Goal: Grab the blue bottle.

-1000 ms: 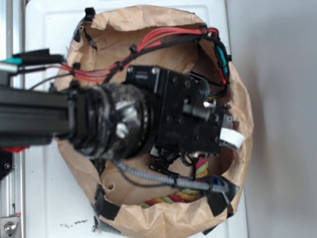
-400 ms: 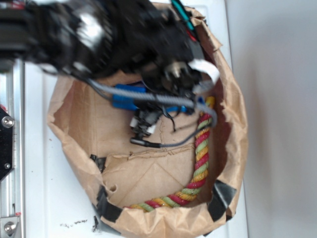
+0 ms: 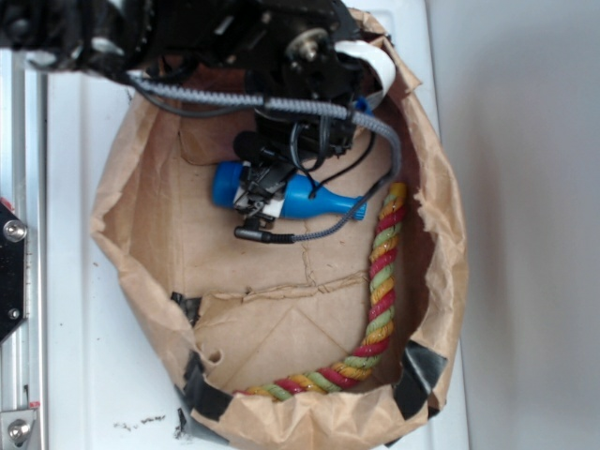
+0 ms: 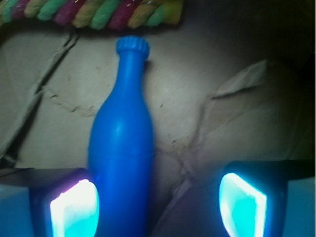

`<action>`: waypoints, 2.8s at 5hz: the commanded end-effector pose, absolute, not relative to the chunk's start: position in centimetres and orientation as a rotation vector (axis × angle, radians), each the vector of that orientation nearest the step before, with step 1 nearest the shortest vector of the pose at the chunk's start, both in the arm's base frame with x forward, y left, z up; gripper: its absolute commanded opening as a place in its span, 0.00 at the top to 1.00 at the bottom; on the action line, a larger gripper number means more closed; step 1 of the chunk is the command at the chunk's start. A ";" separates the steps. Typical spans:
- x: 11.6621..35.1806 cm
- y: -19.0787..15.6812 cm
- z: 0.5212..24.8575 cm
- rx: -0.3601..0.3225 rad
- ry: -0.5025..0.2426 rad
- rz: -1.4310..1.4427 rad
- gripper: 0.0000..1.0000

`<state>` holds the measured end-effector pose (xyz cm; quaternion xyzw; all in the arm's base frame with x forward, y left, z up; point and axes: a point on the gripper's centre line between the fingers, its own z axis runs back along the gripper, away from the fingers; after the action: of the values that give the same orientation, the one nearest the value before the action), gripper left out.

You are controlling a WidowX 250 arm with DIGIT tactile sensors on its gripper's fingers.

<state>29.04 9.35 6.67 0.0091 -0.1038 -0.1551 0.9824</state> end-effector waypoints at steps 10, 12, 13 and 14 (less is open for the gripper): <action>29.6 4.6 5.4 0.119 -0.142 -0.389 0.00; 29.8 4.4 4.8 0.122 -0.094 -0.365 1.00; 29.9 4.5 4.8 0.126 -0.097 -0.357 1.00; 29.7 4.7 6.1 0.130 -0.114 -0.345 1.00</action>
<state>28.21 5.11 4.15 0.0516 -0.0172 -0.1663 0.9846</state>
